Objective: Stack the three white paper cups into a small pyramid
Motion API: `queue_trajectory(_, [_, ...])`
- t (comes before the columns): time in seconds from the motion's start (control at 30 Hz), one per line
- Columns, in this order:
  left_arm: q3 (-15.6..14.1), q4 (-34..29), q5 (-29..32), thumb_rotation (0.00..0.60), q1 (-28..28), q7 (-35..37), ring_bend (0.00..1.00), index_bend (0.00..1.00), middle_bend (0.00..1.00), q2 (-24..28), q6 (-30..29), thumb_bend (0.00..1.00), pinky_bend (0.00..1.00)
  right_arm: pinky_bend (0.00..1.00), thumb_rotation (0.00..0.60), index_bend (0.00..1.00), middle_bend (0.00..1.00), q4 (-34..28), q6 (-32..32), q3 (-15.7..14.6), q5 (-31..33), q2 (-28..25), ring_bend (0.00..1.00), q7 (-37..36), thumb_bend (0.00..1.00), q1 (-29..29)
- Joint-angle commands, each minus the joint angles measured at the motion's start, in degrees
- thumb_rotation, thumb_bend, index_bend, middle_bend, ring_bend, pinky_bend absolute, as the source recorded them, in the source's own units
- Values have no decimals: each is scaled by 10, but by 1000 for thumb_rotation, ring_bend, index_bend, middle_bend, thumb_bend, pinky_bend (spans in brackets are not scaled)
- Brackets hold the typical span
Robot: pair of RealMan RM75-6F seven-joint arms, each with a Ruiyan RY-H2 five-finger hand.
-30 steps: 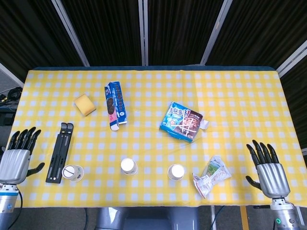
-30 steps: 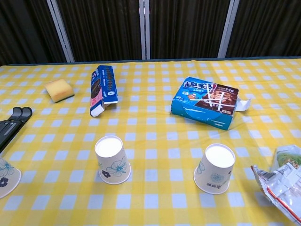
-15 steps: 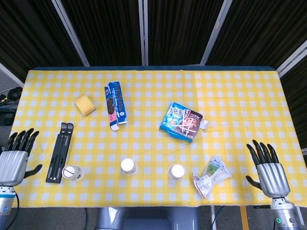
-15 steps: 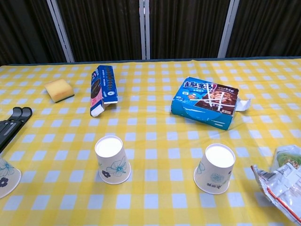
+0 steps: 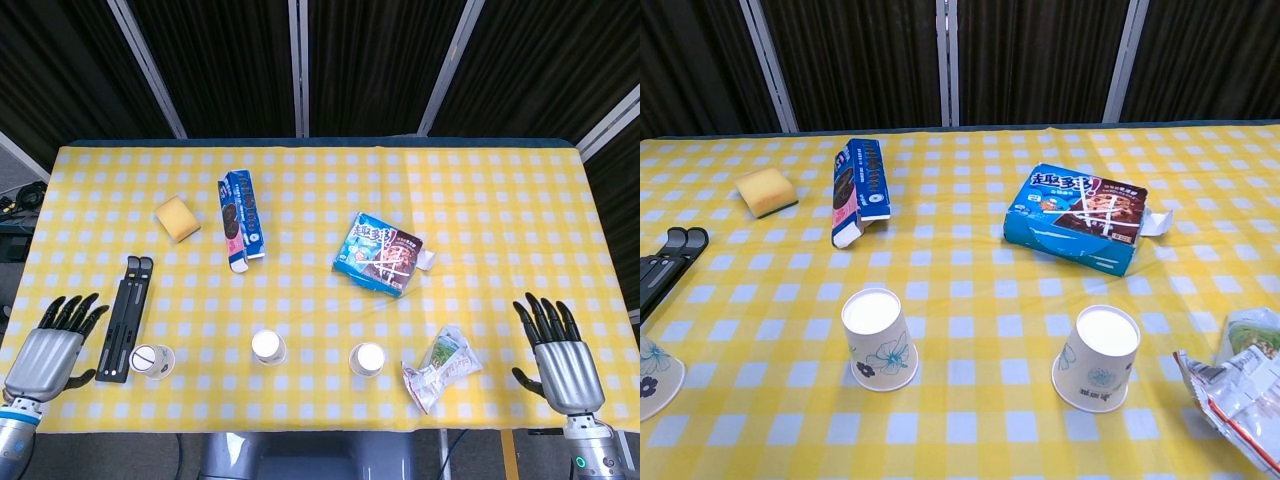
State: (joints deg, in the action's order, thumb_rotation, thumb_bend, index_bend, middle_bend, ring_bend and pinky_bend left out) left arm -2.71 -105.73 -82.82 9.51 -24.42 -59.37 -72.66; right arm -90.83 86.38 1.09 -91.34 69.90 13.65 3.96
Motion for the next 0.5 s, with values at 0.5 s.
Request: queue_trajectory(0.5, [-7, 57, 9, 600, 46, -49, 0, 287, 0, -90, 71, 183, 0, 0, 600, 14, 0, -3, 4, 0, -3, -4, 0, -6, 34, -1])
